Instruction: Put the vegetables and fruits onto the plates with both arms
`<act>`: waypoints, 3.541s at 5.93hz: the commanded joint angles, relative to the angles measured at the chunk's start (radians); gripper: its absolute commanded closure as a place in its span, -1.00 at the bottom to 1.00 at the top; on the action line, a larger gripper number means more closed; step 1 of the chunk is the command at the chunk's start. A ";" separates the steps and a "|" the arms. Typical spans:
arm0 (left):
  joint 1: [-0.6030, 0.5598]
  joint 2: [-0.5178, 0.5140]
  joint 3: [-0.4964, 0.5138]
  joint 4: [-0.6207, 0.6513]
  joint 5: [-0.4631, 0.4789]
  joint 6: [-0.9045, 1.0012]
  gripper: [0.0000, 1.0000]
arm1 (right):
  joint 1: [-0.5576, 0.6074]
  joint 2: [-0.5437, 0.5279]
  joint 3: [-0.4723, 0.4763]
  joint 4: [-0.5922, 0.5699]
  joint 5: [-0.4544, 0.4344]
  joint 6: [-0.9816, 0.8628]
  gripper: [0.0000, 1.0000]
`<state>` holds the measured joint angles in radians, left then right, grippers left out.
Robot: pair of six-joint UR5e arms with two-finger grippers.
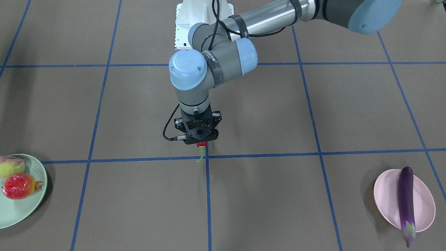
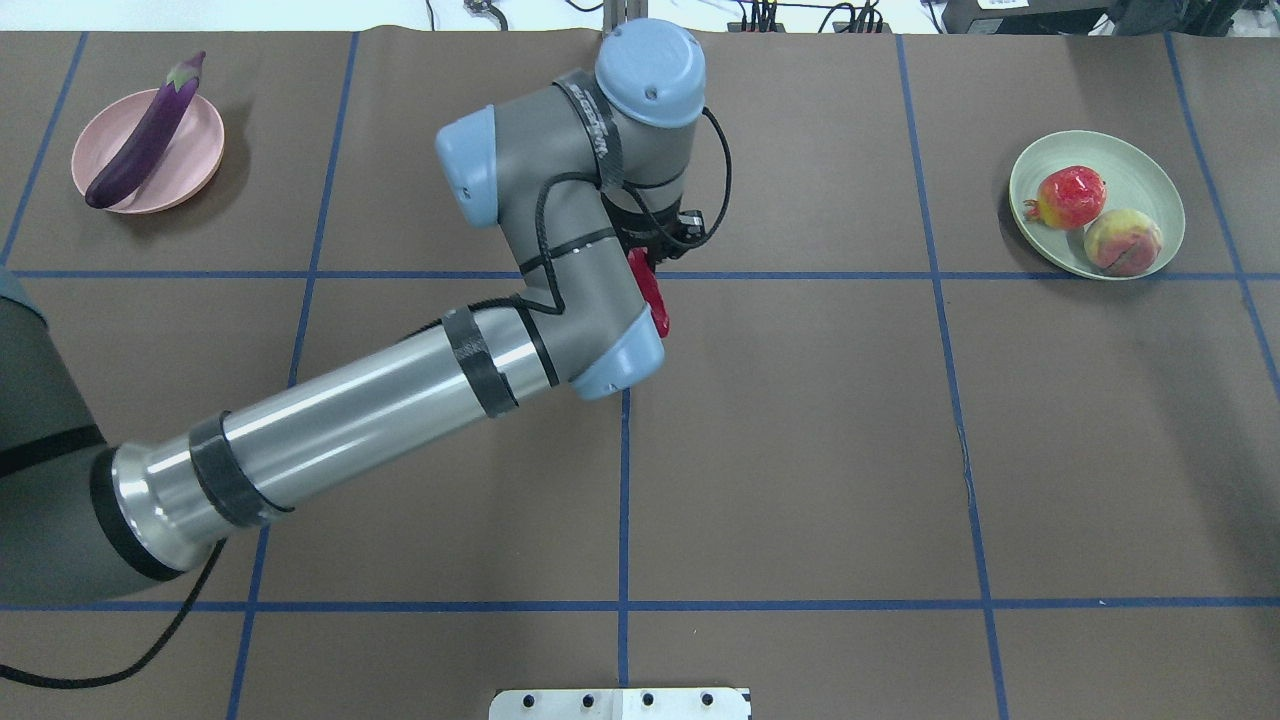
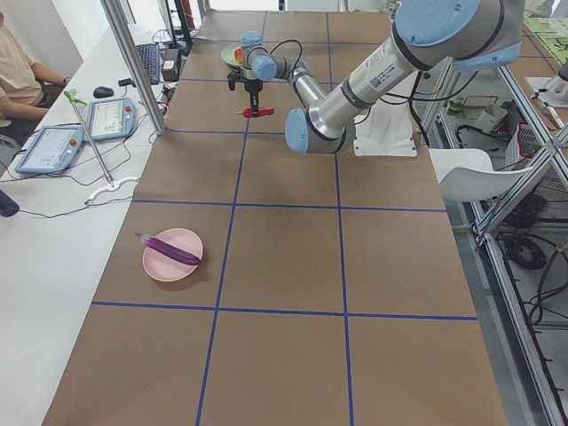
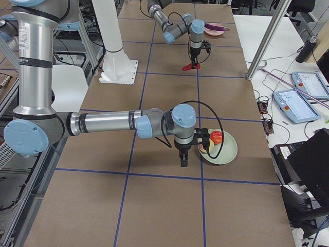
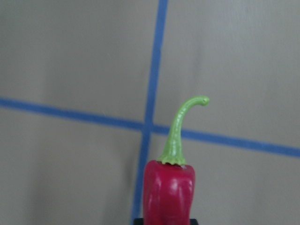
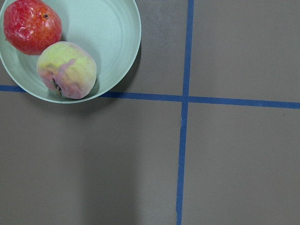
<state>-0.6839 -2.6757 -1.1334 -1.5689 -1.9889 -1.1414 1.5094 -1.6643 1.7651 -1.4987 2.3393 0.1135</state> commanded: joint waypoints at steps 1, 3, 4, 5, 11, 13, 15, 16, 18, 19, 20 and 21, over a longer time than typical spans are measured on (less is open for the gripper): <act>-0.185 0.124 0.000 -0.003 -0.109 0.386 1.00 | 0.000 0.000 -0.003 0.000 0.000 0.000 -0.99; -0.352 0.241 0.064 -0.026 -0.105 0.768 1.00 | 0.000 0.000 -0.001 0.002 0.002 0.000 -0.99; -0.421 0.250 0.193 -0.140 -0.100 0.881 1.00 | 0.000 0.000 -0.003 0.003 0.000 0.000 -0.99; -0.460 0.276 0.289 -0.269 -0.072 0.909 1.00 | 0.000 0.000 -0.001 0.005 0.003 0.000 -0.99; -0.480 0.464 0.187 -0.427 0.023 0.974 -0.99 | 0.000 0.000 0.001 0.005 0.009 0.000 -0.99; -0.599 0.647 -0.009 -0.431 -0.229 0.977 -0.99 | 0.000 0.001 -0.001 0.005 0.009 0.002 -0.99; -0.769 0.773 -0.121 -0.419 -0.466 0.982 -1.00 | 0.000 0.008 -0.001 0.003 0.014 0.002 -0.99; -0.834 0.822 -0.165 -0.398 -0.503 0.992 -0.99 | 0.000 0.008 0.001 0.005 0.018 0.003 -0.99; -0.848 0.930 -0.245 -0.293 -0.496 1.131 -1.00 | 0.000 0.008 0.002 0.005 0.018 0.002 -0.99; -0.859 0.930 -0.328 -0.126 -0.481 1.204 -1.00 | 0.000 0.006 0.004 0.006 0.018 0.003 -0.99; -0.858 0.930 -0.415 0.012 -0.393 1.239 -1.00 | 0.000 0.006 0.004 0.006 0.018 0.002 -0.99; -0.864 0.974 -0.474 0.109 -0.328 1.284 -1.00 | 0.000 0.006 0.004 0.005 0.018 0.003 -0.99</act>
<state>-1.5432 -1.7312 -1.5446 -1.5638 -2.3786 0.1000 1.5094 -1.6581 1.7684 -1.4931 2.3577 0.1158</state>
